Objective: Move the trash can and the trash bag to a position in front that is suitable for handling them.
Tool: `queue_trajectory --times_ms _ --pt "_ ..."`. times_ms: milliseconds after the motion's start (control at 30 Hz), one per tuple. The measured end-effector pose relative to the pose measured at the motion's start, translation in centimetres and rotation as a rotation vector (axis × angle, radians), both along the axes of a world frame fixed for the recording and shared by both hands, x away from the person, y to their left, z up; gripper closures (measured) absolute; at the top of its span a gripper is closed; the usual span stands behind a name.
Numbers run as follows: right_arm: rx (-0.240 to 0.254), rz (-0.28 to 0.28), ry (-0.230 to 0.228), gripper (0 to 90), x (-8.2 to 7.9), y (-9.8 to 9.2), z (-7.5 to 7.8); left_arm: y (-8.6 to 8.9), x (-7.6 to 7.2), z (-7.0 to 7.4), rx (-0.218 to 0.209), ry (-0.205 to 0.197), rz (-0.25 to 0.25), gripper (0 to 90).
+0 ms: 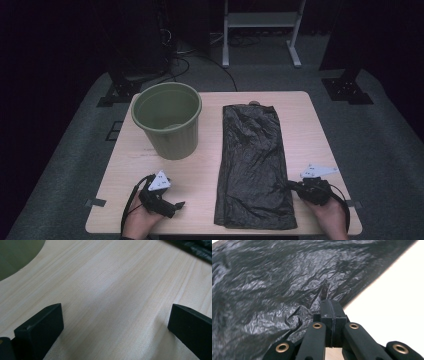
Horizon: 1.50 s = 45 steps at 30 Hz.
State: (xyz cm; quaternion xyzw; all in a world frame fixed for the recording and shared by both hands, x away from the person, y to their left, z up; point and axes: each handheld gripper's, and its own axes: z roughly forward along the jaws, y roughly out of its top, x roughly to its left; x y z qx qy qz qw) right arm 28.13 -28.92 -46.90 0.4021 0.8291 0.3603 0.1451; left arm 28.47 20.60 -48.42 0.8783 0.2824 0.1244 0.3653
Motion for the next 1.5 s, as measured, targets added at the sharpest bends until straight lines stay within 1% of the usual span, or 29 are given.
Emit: queue_trajectory --times_ms 167,233,300,367,400,433,467,567,633,667,700,733,833,867,900,933,1033,1067,1100,1133,1167,1200,1233,1267,1300,1400,1433,1467,1500 --pt "-0.009 -0.043 -0.008 90.0 0.3 -1.7 0.2 0.0 0.0 0.0 0.0 0.0 0.0 0.0" --pt "-0.016 -0.068 -0.003 90.0 0.5 -2.8 0.3 0.0 0.0 0.0 0.0 0.0 0.0 0.0" --pt "-0.022 -0.073 0.0 90.0 0.6 -3.1 0.3 0.0 0.0 0.0 0.0 0.0 0.0 0.0" --pt "-0.038 -0.09 0.006 90.0 0.9 -4.2 0.3 0.0 0.0 0.0 0.0 0.0 0.0 0.0" --pt "-0.037 -0.102 0.008 90.0 1.0 -4.5 0.3 0.0 0.0 0.0 0.0 0.0 0.002 0.0" --pt "-0.037 -0.102 0.008 90.0 1.0 -4.5 0.3 0.0 0.0 0.0 0.0 0.0 0.002 0.0" --pt "-0.042 -0.119 0.008 90.0 1.1 -5.3 0.2 0.0 0.0 0.0 0.0 -0.001 0.005 0.0" --pt "-0.052 -0.147 0.01 90.0 1.4 -6.3 0.1 0.0 0.0 0.0 0.0 -0.001 0.005 0.0" --pt "-0.055 -0.156 0.01 90.0 1.5 -6.7 0.1 0.0 0.0 0.0 0.0 -0.001 0.006 0.0" --pt "-0.066 -0.179 0.012 90.0 1.6 -7.3 0.1 0.0 0.0 0.0 0.0 -0.001 0.006 0.0" --pt "-0.066 -0.179 0.012 90.0 1.6 -7.3 0.1 0.0 0.0 0.0 0.0 -0.001 0.006 0.0" --pt "-0.075 -0.19 0.01 90.0 1.7 -7.6 0.0 0.0 0.0 0.0 -0.001 -0.001 0.008 0.0" --pt "-0.07 -0.209 0.009 90.0 1.8 -8.4 0.0 0.0 0.0 0.0 -0.001 -0.001 0.009 0.0" --pt "-0.068 -0.209 0.006 84.4 1.8 -8.5 0.1 0.0 0.0 0.0 -0.001 -0.001 0.009 0.0" --pt "-0.069 -0.218 -0.003 80.3 1.7 -8.5 0.2 0.0 0.0 0.0 -0.001 -0.001 0.009 0.0" --pt "-0.063 -0.213 -0.005 78.0 1.6 -8.5 0.4 0.0 0.0 0.0 -0.001 0.0 0.009 0.0" --pt "-0.055 -0.195 -0.037 67.7 1.2 -7.8 1.2 0.0 0.0 0.0 -0.002 0.0 0.009 0.0" --pt "-0.044 -0.184 -0.038 62.1 1.2 -7.5 1.5 0.0 0.1 0.0 -0.002 0.0 0.01 0.0" --pt "-0.019 -0.168 -0.035 57.1 1.2 -6.8 1.8 0.0 0.1 0.0 -0.001 0.0 0.01 0.0" --pt "-0.019 -0.168 -0.035 57.1 1.2 -6.8 1.8 0.0 0.1 0.0 -0.001 0.0 0.01 0.0" --pt "-0.01 -0.157 -0.035 52.8 1.3 -6.4 2.0 0.0 0.1 0.0 -0.001 0.0 0.011 0.0" --pt "-0.008 -0.15 -0.034 52.1 1.4 -5.9 2.1 -0.1 0.1 0.0 -0.001 0.0 0.011 0.0" --pt "-0.005 -0.138 -0.042 46.5 1.6 -5.0 2.4 -0.1 0.1 0.0 0.0 0.0 0.012 0.0" --pt "-0.005 -0.138 -0.042 46.5 1.6 -5.0 2.4 -0.1 0.1 0.0 0.0 0.0 0.012 0.0" --pt "-0.002 -0.131 -0.037 46.5 1.8 -4.6 2.4 -0.1 0.1 0.0 0.0 0.0 0.012 0.0" --pt "-0.017 -0.11 -0.03 39.9 2.6 -2.7 2.2 -0.1 0.1 0.0 0.001 0.0 0.012 0.0" --pt "-0.017 -0.11 -0.03 39.9 2.6 -2.7 2.2 -0.1 0.1 0.0 0.001 0.0 0.012 0.0" --pt "-0.022 -0.111 -0.027 38.2 2.9 -2.2 2.1 -0.1 0.1 0.0 0.001 0.0 0.011 0.0" --pt "-0.025 -0.104 -0.015 37.2 3.5 -1.3 1.8 -0.1 0.1 0.0 0.001 0.0 0.011 0.0"
